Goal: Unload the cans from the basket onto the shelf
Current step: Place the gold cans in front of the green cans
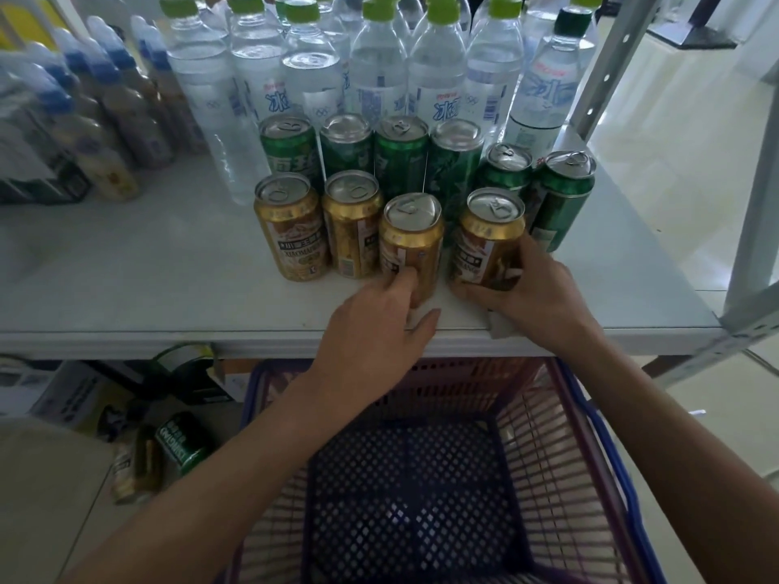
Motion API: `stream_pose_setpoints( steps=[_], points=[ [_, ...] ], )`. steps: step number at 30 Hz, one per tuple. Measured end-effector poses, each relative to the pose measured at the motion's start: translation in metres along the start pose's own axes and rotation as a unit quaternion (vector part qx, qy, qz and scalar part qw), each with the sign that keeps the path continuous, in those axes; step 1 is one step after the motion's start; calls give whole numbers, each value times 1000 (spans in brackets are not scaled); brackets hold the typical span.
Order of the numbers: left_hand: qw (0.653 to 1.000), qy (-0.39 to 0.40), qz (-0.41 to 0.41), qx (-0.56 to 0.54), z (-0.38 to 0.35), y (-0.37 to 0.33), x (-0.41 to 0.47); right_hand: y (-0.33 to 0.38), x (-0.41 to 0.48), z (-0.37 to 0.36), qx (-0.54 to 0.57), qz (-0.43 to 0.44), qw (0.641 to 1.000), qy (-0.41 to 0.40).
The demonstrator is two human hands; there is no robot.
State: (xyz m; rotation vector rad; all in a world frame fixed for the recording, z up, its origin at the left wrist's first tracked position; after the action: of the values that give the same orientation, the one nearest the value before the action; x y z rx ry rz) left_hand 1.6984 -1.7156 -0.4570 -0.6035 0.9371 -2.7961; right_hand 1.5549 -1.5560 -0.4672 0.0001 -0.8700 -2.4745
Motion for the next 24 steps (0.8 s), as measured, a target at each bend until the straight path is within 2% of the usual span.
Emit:
stream_pose_setpoints(
  steps=[10, 24],
  points=[
    [998, 62, -13, -21, -4, 15, 5, 2, 5, -9, -57, -16, 998, 1],
    [998, 61, -8, 12, -6, 20, 7, 13, -1, -14, -65, -14, 997, -37]
  ],
)
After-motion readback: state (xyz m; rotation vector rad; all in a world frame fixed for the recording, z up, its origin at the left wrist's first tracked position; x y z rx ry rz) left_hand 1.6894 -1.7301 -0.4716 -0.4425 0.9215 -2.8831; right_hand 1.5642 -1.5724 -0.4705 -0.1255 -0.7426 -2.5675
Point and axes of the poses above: each hand's wrist, its own x-axis towards the middle knuckle, its own z-axis out of the back of the hand, y = z × x, the point moved 1 cm from there along x, towards the middle knuckle, and after that the axes turned 11 degrees about -x, right-handed, at the moved point
